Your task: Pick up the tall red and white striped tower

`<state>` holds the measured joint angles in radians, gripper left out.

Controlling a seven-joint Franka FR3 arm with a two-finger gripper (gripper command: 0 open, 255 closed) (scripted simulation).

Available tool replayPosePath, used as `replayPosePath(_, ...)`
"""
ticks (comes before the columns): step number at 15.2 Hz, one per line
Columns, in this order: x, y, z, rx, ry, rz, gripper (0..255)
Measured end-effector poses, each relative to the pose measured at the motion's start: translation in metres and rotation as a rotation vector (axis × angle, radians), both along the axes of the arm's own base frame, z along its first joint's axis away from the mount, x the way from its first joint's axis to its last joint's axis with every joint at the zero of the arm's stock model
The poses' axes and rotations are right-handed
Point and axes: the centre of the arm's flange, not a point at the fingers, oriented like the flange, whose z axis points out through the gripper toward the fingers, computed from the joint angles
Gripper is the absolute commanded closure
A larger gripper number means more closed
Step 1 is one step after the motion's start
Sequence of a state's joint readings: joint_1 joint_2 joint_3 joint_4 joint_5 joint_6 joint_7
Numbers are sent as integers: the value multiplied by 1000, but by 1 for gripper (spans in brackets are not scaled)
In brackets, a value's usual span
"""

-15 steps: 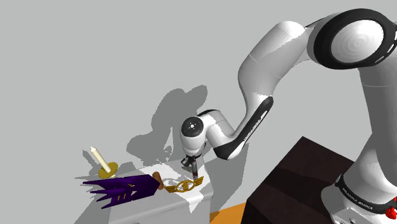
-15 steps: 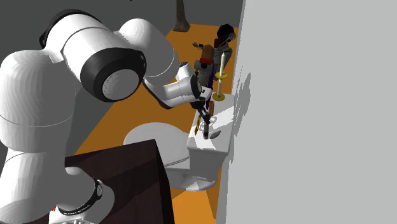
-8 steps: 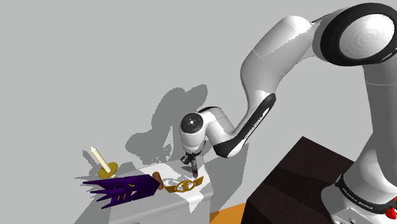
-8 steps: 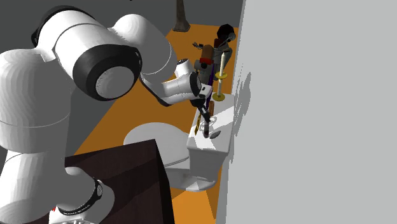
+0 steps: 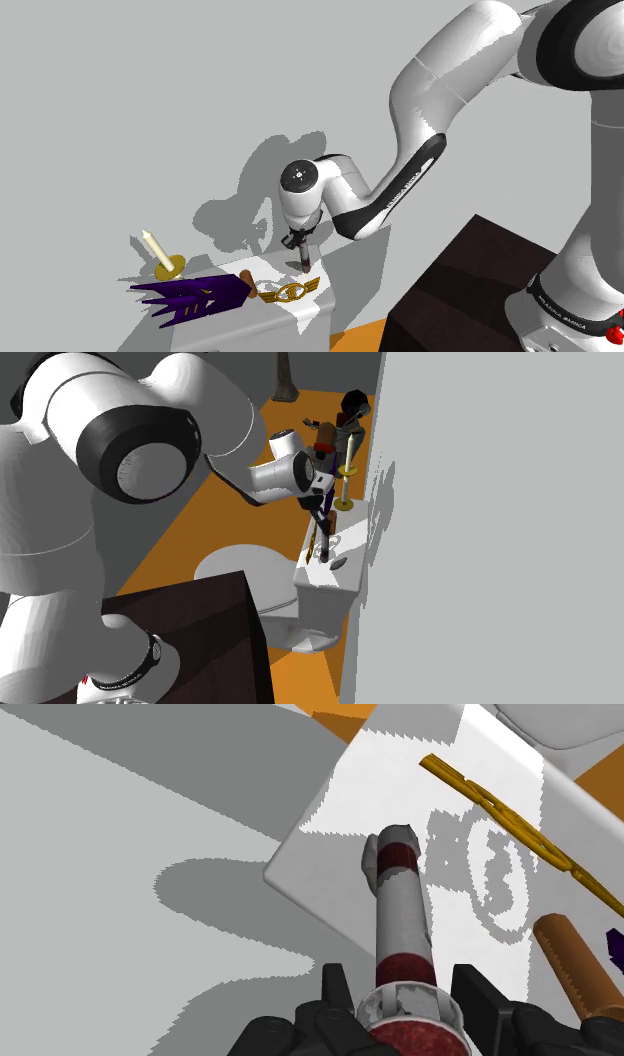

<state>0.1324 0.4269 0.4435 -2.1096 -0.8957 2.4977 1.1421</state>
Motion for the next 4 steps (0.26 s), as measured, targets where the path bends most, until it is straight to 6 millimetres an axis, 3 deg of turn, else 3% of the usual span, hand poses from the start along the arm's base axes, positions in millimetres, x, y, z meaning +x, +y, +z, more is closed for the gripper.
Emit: replayPosePath(4, 0, -1, 18, 0, 0, 0, 255)
